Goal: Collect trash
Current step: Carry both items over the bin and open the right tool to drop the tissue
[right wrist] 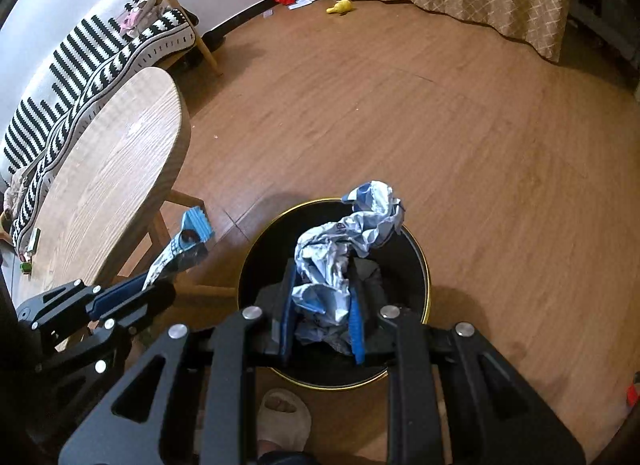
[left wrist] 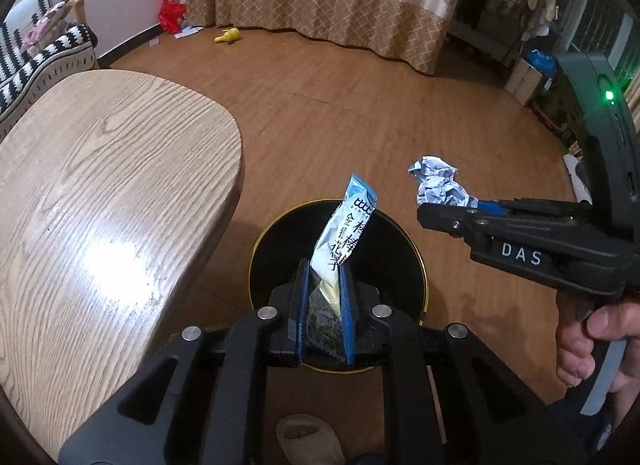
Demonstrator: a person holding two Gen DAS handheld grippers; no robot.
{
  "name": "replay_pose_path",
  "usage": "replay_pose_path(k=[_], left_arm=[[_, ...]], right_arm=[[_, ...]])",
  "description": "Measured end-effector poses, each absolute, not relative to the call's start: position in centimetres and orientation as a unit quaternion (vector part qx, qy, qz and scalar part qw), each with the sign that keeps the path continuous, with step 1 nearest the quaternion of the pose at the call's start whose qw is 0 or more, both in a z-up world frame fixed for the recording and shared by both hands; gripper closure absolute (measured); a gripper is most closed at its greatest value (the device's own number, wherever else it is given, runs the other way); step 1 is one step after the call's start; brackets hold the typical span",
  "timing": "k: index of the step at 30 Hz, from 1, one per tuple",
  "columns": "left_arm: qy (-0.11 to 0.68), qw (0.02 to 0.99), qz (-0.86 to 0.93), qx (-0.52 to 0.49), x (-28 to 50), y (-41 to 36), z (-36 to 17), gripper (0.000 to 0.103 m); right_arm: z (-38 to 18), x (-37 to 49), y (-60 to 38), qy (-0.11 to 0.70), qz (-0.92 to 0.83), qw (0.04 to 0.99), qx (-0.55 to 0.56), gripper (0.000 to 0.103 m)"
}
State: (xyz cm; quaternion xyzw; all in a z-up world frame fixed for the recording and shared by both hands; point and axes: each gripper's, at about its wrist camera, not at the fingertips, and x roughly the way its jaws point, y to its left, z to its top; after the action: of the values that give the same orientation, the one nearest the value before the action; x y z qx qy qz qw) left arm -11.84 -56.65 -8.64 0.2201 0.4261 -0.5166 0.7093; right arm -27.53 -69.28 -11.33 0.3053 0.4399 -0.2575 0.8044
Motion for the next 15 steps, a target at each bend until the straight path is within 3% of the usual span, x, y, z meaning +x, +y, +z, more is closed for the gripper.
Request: replay_pose_path(k=[10, 15], left_arm=[[0.426, 0.71, -0.516, 0.22, -11.79, -56.96, -8.63, 0.09], [0.426, 0.711, -0.515, 0.219, -11.57, -56.84, -8.52, 0.09]], right_arm=[[-11.27, -27.69, -69.82, 0.436, -0.25, 0.81, 0.303, 0.08], [-11.17, -27.89, -70.13, 0.429, -0.254, 0.81, 0.308, 0.068]])
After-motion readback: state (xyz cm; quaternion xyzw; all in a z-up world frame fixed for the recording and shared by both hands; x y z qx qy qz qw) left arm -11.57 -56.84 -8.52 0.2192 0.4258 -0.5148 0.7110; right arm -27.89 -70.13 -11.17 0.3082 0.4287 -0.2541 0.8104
